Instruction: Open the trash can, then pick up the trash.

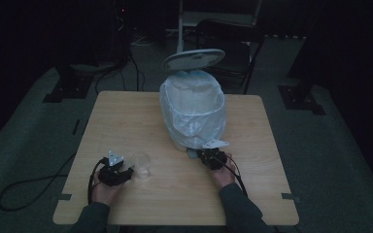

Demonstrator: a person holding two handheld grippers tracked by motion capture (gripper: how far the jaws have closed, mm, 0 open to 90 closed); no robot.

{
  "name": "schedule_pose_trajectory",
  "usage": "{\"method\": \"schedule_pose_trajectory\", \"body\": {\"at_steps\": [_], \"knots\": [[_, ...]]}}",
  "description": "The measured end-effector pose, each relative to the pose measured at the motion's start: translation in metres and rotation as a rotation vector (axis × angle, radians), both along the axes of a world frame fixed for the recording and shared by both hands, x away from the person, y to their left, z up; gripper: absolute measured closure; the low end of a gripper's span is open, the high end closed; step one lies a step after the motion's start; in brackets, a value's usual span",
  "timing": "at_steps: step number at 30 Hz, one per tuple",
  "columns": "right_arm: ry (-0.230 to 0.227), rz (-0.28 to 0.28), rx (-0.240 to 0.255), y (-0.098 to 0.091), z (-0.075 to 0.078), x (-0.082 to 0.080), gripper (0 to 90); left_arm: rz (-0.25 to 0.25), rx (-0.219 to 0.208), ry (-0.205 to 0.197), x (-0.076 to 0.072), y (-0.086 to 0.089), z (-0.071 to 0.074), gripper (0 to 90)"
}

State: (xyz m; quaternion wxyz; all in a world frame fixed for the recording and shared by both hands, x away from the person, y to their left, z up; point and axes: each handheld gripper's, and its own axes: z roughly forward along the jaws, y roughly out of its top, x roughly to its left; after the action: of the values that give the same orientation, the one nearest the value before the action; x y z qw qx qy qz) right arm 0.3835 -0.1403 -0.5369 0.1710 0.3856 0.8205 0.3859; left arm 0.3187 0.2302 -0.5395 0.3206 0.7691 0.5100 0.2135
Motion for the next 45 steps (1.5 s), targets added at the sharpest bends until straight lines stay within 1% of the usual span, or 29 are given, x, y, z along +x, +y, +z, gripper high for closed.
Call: {"method": "schedule_pose_trajectory", "body": {"at_steps": [2,4,8,13,21,22,24,30,32,36,39,45], "knots": [[-0.001,-0.001,0.000,0.000,0.000,0.000,90.0,-0.002,-0.011,0.015,-0.001,0.001,0.001,53.9],[0.000,0.000,0.001,0.000,0.000,0.000,90.0,-0.002,-0.019,0.019,-0.002,0.001,0.002,54.2],[0.000,0.002,0.004,-0.001,0.000,0.000,90.0,0.005,-0.039,0.009,-0.004,0.002,0.005,54.1],[-0.002,0.003,0.007,-0.001,-0.001,0.000,90.0,0.014,-0.046,0.007,-0.004,0.004,0.007,54.1],[-0.005,0.000,0.008,-0.001,-0.001,0.000,90.0,0.037,-0.078,-0.017,-0.007,0.010,0.014,53.5],[-0.006,0.000,0.008,0.000,-0.001,-0.001,90.0,0.040,-0.088,-0.033,-0.009,0.012,0.020,53.5],[-0.007,0.001,0.007,0.000,-0.001,-0.001,90.0,0.037,-0.097,-0.050,-0.011,0.014,0.027,53.5],[-0.008,-0.001,0.008,0.000,-0.001,-0.001,90.0,0.040,-0.151,-0.084,-0.015,0.020,0.046,53.1],[-0.009,-0.001,0.006,0.000,-0.001,-0.001,90.0,0.022,-0.159,-0.086,-0.016,0.020,0.051,53.1],[-0.010,0.000,0.007,0.000,-0.001,-0.001,90.0,0.006,-0.152,-0.096,-0.018,0.019,0.058,53.4],[-0.010,0.001,0.007,0.000,-0.001,-0.001,90.0,0.004,-0.152,-0.103,-0.018,0.017,0.062,53.6],[-0.011,0.001,0.005,0.000,-0.001,-0.001,90.0,-0.008,-0.157,-0.125,-0.021,0.016,0.071,53.5]]}}
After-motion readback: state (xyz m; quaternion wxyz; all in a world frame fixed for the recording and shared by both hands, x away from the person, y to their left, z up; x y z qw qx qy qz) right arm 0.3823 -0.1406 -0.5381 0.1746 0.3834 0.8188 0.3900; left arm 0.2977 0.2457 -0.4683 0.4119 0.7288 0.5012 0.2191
